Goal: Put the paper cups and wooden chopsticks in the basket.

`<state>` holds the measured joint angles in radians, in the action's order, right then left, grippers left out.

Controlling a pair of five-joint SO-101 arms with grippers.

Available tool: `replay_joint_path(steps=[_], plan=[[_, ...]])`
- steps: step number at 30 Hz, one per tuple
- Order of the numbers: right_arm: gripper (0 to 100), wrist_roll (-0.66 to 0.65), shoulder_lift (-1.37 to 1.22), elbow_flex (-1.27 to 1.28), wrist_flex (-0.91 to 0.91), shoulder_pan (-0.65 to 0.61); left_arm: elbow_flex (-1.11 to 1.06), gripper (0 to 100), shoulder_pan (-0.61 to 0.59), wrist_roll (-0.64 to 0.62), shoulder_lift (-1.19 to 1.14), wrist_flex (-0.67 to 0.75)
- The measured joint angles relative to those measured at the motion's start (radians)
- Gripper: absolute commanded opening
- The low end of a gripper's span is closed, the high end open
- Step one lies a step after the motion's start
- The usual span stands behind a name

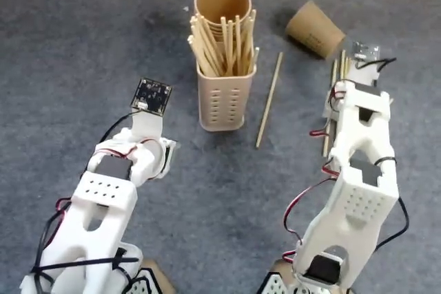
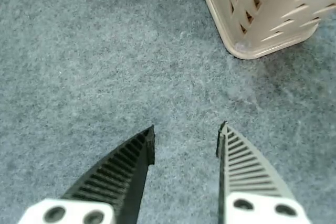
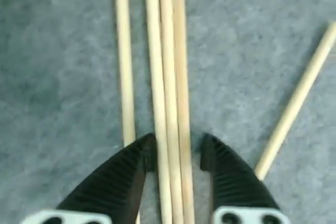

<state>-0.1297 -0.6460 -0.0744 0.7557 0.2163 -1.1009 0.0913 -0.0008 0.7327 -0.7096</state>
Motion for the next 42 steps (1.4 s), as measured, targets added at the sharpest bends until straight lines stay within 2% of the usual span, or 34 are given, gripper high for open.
replay_joint_path(steps=[5,12,18,21,25,28,34,39,42], plan=[[0.7,-0.006,0.054,-0.005,0.005,0.008,0.000,20,0.000,0.000,0.000,0.000],[0.5,-0.008,0.175,0.002,0.037,0.002,0.000,20,0.000,0.000,0.000,0.000],[0.5,0.000,0.491,0.002,0.037,-0.035,0.000,20,0.000,0.000,0.000,0.000],[0.5,0.092,0.681,0.002,0.003,-0.110,0.000,20,0.000,0.000,0.000,0.000],[0.5,0.249,0.913,0.055,-0.160,-0.190,0.000,20,0.000,0.000,0.000,0.000],[0.5,0.302,1.028,0.163,-0.321,-0.261,0.000,20,0.000,0.000,0.000,0.000],[0.5,0.302,1.163,0.514,-0.740,-0.434,0.000,20,0.000,0.000,0.000,0.000],[0.5,0.227,1.198,0.870,-1.134,-0.554,0.000,20,0.000,0.000,0.000,0.000],[0.5,0.219,1.200,1.007,-1.283,-0.591,0.000,20,0.000,0.000,0.000,0.000]])
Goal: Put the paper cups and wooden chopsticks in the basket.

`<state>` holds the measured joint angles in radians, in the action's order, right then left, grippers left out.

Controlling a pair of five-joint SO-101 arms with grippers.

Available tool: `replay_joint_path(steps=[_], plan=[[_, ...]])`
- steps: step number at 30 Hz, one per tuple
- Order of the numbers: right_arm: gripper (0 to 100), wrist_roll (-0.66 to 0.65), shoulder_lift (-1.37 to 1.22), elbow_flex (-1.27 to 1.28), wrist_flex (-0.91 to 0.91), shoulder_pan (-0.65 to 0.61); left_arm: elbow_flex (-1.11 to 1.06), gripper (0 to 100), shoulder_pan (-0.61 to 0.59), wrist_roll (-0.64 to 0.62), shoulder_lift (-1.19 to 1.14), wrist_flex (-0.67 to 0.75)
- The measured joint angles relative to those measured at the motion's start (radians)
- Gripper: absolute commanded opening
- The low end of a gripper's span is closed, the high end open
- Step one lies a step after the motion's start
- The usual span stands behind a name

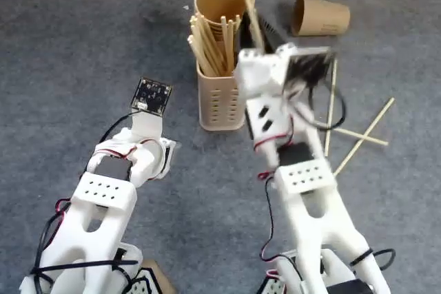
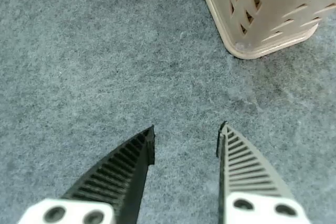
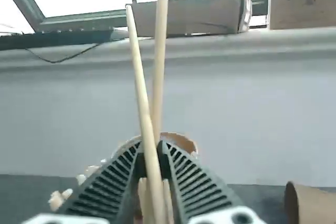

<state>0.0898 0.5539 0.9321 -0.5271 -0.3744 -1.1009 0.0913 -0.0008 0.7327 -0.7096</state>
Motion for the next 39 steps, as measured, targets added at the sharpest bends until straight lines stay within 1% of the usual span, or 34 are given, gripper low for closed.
replay_joint_path(steps=[4,9,11,14,16,22,25,29,31,33,39], plan=[[0.5,-0.002,0.002,0.026,-0.052,-0.032,0.000,20,0.000,0.000,0.000,0.000],[1.0,-0.006,0.002,0.037,-0.057,-0.035,0.000,20,0.000,0.000,0.000,0.000],[5.7,-0.008,0.002,0.037,-0.057,-0.035,0.000,20,0.000,0.000,0.000,0.000],[18.5,-0.008,0.002,0.037,-0.057,-0.035,0.000,20,0.000,0.000,0.000,0.000],[24.1,-0.008,0.002,0.037,-0.057,-0.035,0.000,20,0.000,0.000,0.000,0.000],[22.0,-0.008,0.008,0.037,-0.057,-0.035,0.000,20,0.000,0.000,0.000,0.000],[19.0,-0.008,0.014,0.037,-0.057,-0.029,0.000,20,0.000,0.000,0.000,0.000],[15.8,-0.020,0.014,0.037,-0.054,0.046,0.000,20,0.000,0.000,0.000,0.000],[15.6,-0.055,0.014,0.032,-0.002,0.095,0.000,20,0.000,0.000,0.000,0.000],[15.6,-0.066,0.018,0.031,0.106,0.150,0.000,20,0.000,0.000,0.000,0.000],[15.6,-0.075,0.018,0.031,0.526,0.361,0.000,20,0.000,0.000,0.000,0.000]])
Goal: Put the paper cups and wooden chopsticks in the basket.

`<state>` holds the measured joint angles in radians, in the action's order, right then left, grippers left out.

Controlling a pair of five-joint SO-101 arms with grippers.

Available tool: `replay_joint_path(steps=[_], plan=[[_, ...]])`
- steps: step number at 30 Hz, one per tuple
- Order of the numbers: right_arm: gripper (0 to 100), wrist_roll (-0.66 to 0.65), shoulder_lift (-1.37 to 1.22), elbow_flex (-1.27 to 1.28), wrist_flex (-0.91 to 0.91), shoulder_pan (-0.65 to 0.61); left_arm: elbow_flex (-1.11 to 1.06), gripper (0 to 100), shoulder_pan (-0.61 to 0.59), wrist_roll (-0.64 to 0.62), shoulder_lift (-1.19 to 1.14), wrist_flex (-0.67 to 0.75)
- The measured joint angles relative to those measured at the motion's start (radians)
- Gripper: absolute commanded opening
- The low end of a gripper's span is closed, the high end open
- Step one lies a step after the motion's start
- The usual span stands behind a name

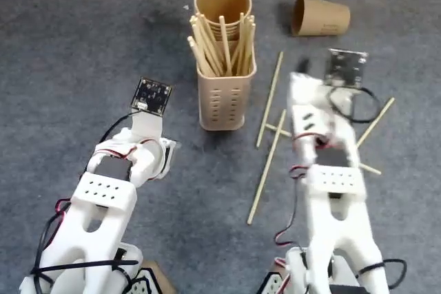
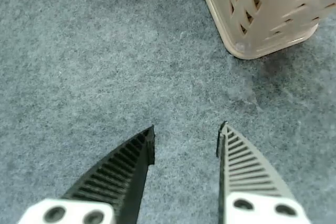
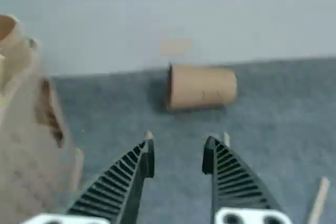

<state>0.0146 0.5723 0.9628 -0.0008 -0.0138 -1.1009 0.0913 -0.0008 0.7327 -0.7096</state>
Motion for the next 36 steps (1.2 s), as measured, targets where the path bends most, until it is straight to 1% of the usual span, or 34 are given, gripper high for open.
replay_joint_path(steps=[2,5,8,10,12,15,17,21,23,24,26,27,28,30,32,35,36], plan=[[15.6,0.000,0.000,0.000,0.120,0.068,0.000,20,0.000,0.000,0.000,0.000],[15.6,-0.018,0.002,0.000,0.273,0.107,0.000,20,0.000,0.000,0.000,0.000],[15.9,-0.140,-0.015,0.000,0.442,0.100,0.000,20,0.000,0.000,0.000,0.000],[15.9,-0.232,-0.058,-0.002,0.511,0.080,0.000,20,0.000,0.000,0.000,0.000],[16.0,-0.273,-0.118,-0.002,0.552,0.061,0.000,20,0.000,0.000,0.000,0.000],[16.0,-0.298,-0.218,-0.012,0.565,0.049,0.000,20,0.000,0.000,0.000,0.000],[16.0,-0.313,-0.285,-0.052,0.565,0.049,0.000,20,0.000,0.000,0.000,0.000],[15.6,-0.410,-0.446,-0.143,0.565,0.048,0.000,20,0.000,0.000,0.000,0.000],[14.7,-0.434,-0.542,-0.196,0.557,0.051,0.000,20,0.000,0.000,0.000,0.000],[11.9,-0.439,-0.594,-0.230,0.565,0.054,0.000,20,0.000,0.000,0.000,0.000],[1.3,-0.443,-0.687,-0.324,0.566,0.066,0.000,20,0.000,0.000,0.000,0.000],[0.0,-0.443,-0.744,-0.373,0.568,0.072,0.000,20,0.000,0.000,0.000,0.000],[1.6,-0.443,-0.786,-0.419,0.582,0.078,0.000,20,0.000,0.000,0.000,0.000],[0.2,-0.443,-0.885,-0.519,0.632,0.091,0.000,20,0.000,0.000,0.000,0.000],[0.5,-0.445,-0.950,-0.621,0.723,0.097,0.000,20,0.000,0.000,0.000,0.000],[0.5,-0.437,-0.971,-0.760,0.870,0.106,0.000,20,0.000,0.000,0.000,0.000],[0.5,-0.413,-0.970,-0.799,0.908,0.110,0.000,20,0.000,0.000,0.000,0.000]])
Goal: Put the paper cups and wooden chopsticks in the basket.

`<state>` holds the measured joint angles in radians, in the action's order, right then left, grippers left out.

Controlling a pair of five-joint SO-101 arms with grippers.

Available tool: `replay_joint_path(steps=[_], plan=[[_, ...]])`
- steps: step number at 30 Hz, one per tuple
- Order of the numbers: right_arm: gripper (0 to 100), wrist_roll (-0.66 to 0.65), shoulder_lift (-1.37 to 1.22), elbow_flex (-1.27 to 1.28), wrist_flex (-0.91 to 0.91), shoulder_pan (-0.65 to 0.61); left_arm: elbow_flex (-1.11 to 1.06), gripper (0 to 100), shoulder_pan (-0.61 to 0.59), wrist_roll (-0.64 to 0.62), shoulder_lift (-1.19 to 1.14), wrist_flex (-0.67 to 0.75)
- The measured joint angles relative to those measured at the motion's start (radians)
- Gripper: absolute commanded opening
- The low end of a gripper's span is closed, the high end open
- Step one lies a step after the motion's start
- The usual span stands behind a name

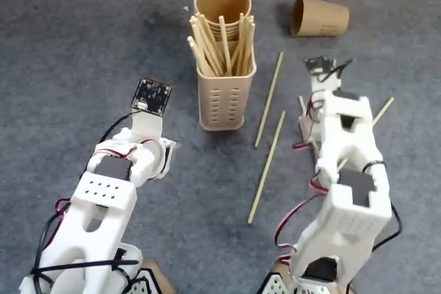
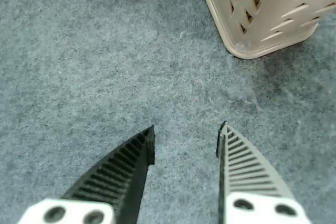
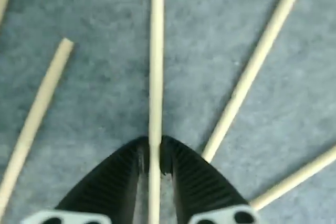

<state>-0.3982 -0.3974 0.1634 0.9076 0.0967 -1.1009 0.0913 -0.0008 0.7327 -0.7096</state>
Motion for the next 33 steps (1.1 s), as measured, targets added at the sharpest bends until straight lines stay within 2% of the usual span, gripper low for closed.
replay_joint_path(steps=[7,10,21,25,33], plan=[[0.5,0.269,0.138,-0.135,0.055,0.058,0.000,20,0.000,0.000,0.000,0.000],[0.5,0.322,0.190,-0.135,0.069,0.055,0.000,20,0.000,0.000,0.000,0.000],[1.0,0.330,0.072,-0.055,0.012,0.061,0.000,20,0.000,0.000,0.000,0.000],[1.4,0.273,-0.015,-0.058,0.012,0.064,0.000,20,0.000,0.000,0.000,0.000],[14.6,0.253,-0.098,-0.064,0.011,0.060,0.000,20,0.000,0.000,0.000,0.000]])
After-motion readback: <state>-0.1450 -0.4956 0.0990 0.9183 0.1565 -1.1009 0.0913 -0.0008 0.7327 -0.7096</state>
